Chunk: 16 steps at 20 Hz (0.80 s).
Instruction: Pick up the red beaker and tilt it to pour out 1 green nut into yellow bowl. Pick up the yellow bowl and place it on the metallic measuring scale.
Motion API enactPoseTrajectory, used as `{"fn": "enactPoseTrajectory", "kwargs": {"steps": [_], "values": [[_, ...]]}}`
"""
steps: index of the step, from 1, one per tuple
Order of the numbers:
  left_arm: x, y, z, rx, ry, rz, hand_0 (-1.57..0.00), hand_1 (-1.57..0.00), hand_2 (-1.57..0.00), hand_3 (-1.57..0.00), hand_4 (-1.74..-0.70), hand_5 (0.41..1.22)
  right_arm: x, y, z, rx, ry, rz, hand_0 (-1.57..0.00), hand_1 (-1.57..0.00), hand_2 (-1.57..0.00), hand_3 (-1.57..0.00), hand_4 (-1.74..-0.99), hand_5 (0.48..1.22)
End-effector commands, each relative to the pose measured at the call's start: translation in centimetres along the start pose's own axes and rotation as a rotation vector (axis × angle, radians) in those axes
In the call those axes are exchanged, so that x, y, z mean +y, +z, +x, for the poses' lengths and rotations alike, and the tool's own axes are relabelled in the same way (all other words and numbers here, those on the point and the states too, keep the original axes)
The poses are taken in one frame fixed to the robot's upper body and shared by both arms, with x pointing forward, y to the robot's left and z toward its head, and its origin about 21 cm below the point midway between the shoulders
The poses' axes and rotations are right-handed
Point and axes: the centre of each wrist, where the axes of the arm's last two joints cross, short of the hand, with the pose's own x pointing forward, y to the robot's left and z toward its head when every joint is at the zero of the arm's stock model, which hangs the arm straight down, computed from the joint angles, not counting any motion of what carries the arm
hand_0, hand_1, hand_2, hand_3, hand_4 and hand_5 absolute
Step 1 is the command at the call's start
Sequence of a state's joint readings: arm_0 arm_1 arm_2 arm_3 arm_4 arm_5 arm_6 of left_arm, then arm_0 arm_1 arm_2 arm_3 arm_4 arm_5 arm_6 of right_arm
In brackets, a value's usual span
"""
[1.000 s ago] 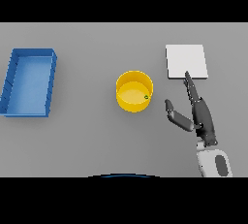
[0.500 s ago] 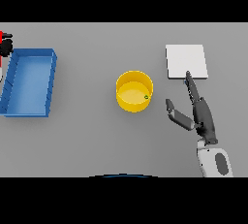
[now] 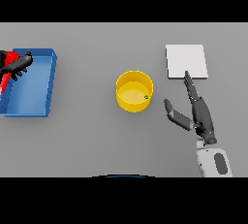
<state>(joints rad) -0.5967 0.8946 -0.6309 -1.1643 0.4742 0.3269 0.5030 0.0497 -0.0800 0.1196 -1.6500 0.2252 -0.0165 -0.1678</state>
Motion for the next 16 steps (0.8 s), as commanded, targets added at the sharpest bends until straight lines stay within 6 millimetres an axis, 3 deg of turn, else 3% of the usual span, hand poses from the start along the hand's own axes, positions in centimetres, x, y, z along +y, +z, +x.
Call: {"fn": "enactPoseTrajectory", "kwargs": {"steps": [1,4,7,13,16], "values": [[0.3,0.1,-0.4,0.012,-0.006,-0.032,-1.00,-0.88,-0.84,-0.71,-0.93,0.697,-0.2,0.1,-0.1,0.000,-0.001,-0.005,0.00,0.00,0.00,0.00,-1.162,0.671],[0.7,0.2,-0.3,0.024,-0.080,-0.074,-0.51,-0.45,-0.43,-0.36,-0.78,0.656,0.1,0.0,0.2,-0.006,-0.007,0.005,0.00,0.00,0.00,0.00,-1.147,0.680],[-0.2,-0.2,-0.7,0.016,-0.112,-0.063,-0.26,-0.23,-0.22,-0.18,-0.74,0.648,0.0,0.2,0.1,-0.007,-0.010,0.012,0.00,0.00,0.00,0.00,-1.156,0.690],[-0.3,-0.9,-0.1,-0.030,-0.102,0.018,-0.07,-0.06,-0.06,-0.05,-0.71,0.658,0.1,-0.1,0.4,0.036,0.037,0.000,0.00,0.00,0.00,0.00,-1.175,0.672],[0.0,-0.7,-0.7,-0.076,-0.070,0.037,-0.03,-0.03,-0.03,-0.02,-0.71,0.679,0.0,-0.5,0.9,-0.017,0.114,0.085,0.00,0.00,0.00,0.00,-1.132,0.703]]}}
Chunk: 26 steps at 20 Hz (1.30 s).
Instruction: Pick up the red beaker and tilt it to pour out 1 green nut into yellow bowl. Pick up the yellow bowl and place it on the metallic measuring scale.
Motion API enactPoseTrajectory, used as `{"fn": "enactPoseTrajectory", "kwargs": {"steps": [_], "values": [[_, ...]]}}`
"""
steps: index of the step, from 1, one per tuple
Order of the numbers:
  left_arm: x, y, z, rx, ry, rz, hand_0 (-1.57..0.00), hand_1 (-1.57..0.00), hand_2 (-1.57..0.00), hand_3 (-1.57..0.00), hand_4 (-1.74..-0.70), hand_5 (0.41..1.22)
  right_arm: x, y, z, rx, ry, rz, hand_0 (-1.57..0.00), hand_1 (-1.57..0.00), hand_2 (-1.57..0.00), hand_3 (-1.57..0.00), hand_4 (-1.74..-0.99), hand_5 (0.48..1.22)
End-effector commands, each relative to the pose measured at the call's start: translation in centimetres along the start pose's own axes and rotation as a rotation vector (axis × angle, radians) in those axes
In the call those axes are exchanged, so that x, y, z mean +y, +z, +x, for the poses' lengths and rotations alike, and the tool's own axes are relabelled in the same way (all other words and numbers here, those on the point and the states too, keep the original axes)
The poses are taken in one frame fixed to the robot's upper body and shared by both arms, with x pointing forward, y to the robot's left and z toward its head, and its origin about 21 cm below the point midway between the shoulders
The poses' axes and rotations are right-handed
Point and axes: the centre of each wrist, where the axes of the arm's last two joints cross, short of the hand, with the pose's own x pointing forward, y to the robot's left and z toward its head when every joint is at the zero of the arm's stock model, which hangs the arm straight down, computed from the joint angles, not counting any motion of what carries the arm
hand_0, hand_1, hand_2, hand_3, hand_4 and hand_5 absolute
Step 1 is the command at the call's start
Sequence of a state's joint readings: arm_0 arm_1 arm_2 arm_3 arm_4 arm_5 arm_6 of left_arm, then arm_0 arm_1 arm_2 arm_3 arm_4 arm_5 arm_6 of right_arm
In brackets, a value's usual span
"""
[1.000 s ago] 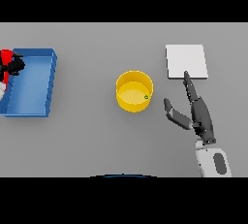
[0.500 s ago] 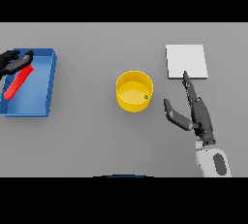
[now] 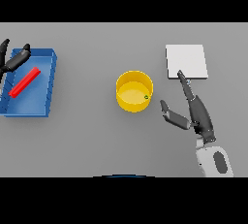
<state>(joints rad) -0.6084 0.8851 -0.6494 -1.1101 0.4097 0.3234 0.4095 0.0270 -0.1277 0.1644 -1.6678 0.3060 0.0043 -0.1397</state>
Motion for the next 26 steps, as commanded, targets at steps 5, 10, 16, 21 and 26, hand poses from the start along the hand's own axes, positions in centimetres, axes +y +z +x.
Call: {"fn": "enactPoseTrajectory", "kwargs": {"steps": [5,10,16,21,26], "values": [[0.2,0.1,0.4,-0.027,0.012,0.002,-0.01,-0.01,-0.01,-0.01,-0.72,0.670,-1.3,-2.9,1.6,-0.048,0.323,0.279,0.00,0.00,0.00,0.00,-1.204,0.708],[-0.6,-0.1,0.5,-0.030,0.023,-0.017,0.00,0.00,0.00,0.00,-0.71,0.669,-0.3,-6.3,3.8,-0.209,0.697,0.561,0.00,0.00,0.00,0.00,-1.232,0.702],[-0.8,0.0,0.0,-0.028,0.037,-0.033,0.00,0.00,0.00,0.00,-0.72,0.684,1.2,-9.1,4.2,-0.270,0.928,0.801,0.00,0.00,0.00,0.00,-1.212,0.705],[-0.2,0.1,0.0,-0.037,0.051,-0.031,0.00,0.00,0.00,0.00,-0.72,0.687,3.2,-11.2,4.2,-0.250,1.042,0.929,0.00,0.00,0.00,0.00,-1.224,0.703],[-0.3,0.2,-0.3,-0.031,0.050,-0.040,0.00,0.00,0.00,0.00,-0.72,0.688,4.2,-12.4,3.7,-0.217,1.121,1.008,0.00,0.00,0.00,0.00,-1.259,0.714]]}}
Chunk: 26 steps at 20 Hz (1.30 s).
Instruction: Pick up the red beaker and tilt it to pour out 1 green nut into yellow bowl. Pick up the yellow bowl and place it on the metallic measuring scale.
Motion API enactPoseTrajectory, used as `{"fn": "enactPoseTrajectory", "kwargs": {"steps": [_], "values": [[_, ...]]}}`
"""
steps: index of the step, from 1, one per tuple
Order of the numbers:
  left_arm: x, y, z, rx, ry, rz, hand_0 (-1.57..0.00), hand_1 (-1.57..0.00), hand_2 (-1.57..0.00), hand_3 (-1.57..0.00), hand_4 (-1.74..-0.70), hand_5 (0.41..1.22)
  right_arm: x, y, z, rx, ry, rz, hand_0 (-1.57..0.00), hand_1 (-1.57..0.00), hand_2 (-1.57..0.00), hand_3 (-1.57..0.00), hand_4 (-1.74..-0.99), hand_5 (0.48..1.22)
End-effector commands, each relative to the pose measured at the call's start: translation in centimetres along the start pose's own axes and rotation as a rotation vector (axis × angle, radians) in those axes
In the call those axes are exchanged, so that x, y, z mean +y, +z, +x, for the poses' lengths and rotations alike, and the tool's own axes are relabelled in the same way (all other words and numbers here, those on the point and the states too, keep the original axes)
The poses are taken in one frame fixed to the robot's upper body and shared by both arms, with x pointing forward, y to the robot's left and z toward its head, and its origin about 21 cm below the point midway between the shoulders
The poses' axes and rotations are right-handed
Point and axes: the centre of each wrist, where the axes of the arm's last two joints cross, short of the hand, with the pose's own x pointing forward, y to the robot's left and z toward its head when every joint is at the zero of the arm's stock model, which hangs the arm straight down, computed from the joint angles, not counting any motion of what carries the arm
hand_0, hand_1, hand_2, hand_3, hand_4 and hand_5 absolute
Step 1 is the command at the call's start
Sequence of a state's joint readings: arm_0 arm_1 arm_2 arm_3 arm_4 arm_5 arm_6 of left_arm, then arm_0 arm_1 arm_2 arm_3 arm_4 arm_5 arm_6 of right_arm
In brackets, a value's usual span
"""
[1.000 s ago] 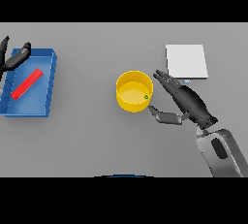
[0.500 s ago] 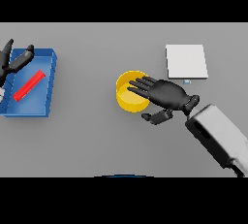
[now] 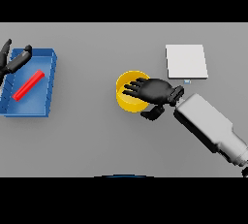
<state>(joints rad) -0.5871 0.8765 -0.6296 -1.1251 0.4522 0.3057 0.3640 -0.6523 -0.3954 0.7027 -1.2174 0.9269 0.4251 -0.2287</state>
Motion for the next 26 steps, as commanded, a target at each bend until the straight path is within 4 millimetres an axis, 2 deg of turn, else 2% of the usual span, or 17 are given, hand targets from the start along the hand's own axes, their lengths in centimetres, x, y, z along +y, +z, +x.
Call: {"fn": "enactPoseTrajectory", "kwargs": {"steps": [1,2,7,9,10,11,12,14,16,17,19,21,23,26], "values": [[0.1,0.1,-0.2,0.001,0.001,0.007,0.00,0.00,0.00,0.00,-0.72,0.684,0.1,-0.3,-0.1,-0.004,0.008,0.025,0.00,0.00,0.00,0.00,-1.266,0.720],[0.3,-0.1,0.0,0.003,0.005,0.008,0.00,0.00,0.00,0.00,-0.72,0.682,-0.2,-0.7,0.5,-0.012,0.014,0.040,0.00,0.00,0.00,0.00,-1.270,0.727],[0.3,0.3,-0.3,-0.012,0.013,0.011,0.00,0.00,0.00,0.00,-0.72,0.686,-0.5,-1.1,0.3,0.008,-0.012,0.075,0.00,0.00,0.00,0.00,-1.305,0.763],[0.3,0.2,0.0,-0.016,0.014,0.006,0.00,0.00,0.00,0.00,-0.71,0.686,-0.7,-1.7,0.6,0.029,-0.036,0.077,0.00,-0.02,-0.02,-0.04,-1.336,0.810],[0.5,0.2,-0.2,-0.015,0.011,0.003,0.00,0.00,0.00,0.00,-0.71,0.689,-0.4,-1.6,0.3,0.028,-0.041,0.089,-0.11,-0.10,-0.09,-0.10,-1.360,0.842],[0.8,0.1,-0.3,-0.012,0.007,0.012,0.00,0.00,0.00,0.00,-0.71,0.691,-0.3,-1.7,0.6,0.027,-0.036,0.096,-0.29,-0.24,-0.18,-0.17,-1.387,0.873],[0.7,0.2,-0.4,-0.014,0.011,0.010,0.00,0.00,0.00,0.00,-0.72,0.692,-0.2,-1.7,0.6,0.016,-0.027,0.098,-0.54,-0.47,-0.31,-0.26,-1.420,0.943],[0.6,0.5,0.0,-0.023,0.007,0.011,0.00,0.00,0.00,0.00,-0.72,0.692,-0.4,-1.6,0.4,-0.009,-0.025,0.092,-0.91,-0.87,-0.69,-0.46,-1.512,1.043],[0.8,0.4,0.0,-0.025,0.011,0.014,0.00,0.00,0.00,0.00,-0.72,0.696,-0.5,-1.7,0.4,-0.020,-0.027,0.090,-1.15,-1.12,-1.01,-0.72,-1.586,1.107],[0.7,0.5,0.0,-0.024,0.015,0.009,0.00,0.00,0.00,0.00,-0.72,0.696,-0.4,-1.5,0.2,-0.028,-0.030,0.087,-1.23,-1.21,-1.12,-0.83,-1.614,1.130],[0.9,0.2,-0.1,-0.024,0.010,0.009,0.00,0.00,0.00,0.00,-0.73,0.698,-0.4,-1.3,0.3,-0.022,-0.009,0.081,-1.36,-1.34,-1.19,-1.04,-1.660,1.163],[1.0,0.2,0.0,-0.018,0.002,0.005,0.00,0.00,0.00,0.00,-0.72,0.695,-0.5,-1.4,0.2,-0.016,-0.005,0.070,-1.43,-1.42,-1.24,-1.18,-1.689,1.184],[0.8,0.4,0.0,-0.035,0.001,0.000,0.00,0.00,0.00,0.00,-0.72,0.696,-0.2,-1.4,0.0,-0.025,-0.010,0.048,-1.48,-1.48,-1.29,-1.23,-1.708,1.197],[0.7,0.4,0.0,-0.017,0.002,-0.002,0.00,0.00,0.00,0.00,-0.72,0.694,-0.9,-1.0,-0.4,-0.019,-0.035,0.032,-1.53,-1.52,-1.32,-1.31,-1.724,1.209]]}}
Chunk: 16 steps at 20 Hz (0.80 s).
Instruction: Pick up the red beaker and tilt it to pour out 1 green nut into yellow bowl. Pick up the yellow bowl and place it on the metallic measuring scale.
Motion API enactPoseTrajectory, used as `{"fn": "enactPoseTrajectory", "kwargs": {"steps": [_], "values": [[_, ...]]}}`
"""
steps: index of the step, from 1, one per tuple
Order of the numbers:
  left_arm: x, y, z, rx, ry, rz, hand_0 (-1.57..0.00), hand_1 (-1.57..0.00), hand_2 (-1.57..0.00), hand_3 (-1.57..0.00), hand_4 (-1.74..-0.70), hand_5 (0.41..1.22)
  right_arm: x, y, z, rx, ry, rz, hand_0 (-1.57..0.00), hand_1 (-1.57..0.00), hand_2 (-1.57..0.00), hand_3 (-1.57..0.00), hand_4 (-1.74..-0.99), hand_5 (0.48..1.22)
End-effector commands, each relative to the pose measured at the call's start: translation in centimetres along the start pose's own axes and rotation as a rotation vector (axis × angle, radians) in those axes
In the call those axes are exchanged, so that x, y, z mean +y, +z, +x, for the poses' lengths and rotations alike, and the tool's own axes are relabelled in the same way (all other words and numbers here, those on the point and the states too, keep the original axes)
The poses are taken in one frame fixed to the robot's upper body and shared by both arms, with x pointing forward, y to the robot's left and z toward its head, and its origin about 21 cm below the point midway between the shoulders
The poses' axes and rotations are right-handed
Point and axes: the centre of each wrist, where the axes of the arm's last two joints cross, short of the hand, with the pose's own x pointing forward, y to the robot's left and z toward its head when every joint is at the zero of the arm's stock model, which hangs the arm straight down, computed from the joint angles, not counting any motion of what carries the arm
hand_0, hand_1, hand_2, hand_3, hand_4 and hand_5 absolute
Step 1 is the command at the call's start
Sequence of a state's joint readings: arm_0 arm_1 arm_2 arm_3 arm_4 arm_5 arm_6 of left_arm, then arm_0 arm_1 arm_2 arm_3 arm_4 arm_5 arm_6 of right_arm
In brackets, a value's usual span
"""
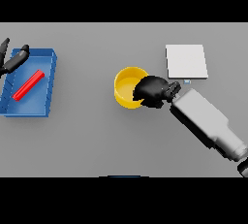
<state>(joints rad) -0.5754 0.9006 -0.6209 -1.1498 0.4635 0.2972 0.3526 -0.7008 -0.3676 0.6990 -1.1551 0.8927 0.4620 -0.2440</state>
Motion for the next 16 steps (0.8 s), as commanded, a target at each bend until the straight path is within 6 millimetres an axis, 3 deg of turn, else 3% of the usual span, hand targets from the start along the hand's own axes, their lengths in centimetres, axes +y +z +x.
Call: {"fn": "enactPoseTrajectory", "kwargs": {"steps": [1,5,7,16], "values": [[0.0,0.0,0.0,0.003,0.001,0.001,0.00,0.00,0.00,0.00,-0.72,0.695,-0.5,0.1,0.0,0.016,-0.004,-0.007,-1.53,-1.53,-1.33,-1.32,-1.727,1.211],[-0.2,0.1,-0.2,0.005,0.003,0.003,0.00,0.00,0.00,0.00,-0.72,0.693,-1.8,1.9,-0.2,0.035,-0.039,-0.026,-1.56,-1.56,-1.39,-1.28,-1.735,1.217],[-0.5,0.1,-0.1,0.004,-0.001,0.004,0.00,0.00,0.00,0.00,-0.72,0.692,-3.5,3.3,-0.7,0.042,-0.030,-0.057,-1.56,-1.56,-1.43,-1.23,-1.737,1.218],[0.1,0.3,0.5,-0.002,-0.011,-0.001,0.00,0.00,0.00,0.00,-0.72,0.698,-4.4,6.6,-2.9,0.178,-0.016,-0.148,-1.56,-1.57,-1.51,-1.15,-1.741,1.220]]}}
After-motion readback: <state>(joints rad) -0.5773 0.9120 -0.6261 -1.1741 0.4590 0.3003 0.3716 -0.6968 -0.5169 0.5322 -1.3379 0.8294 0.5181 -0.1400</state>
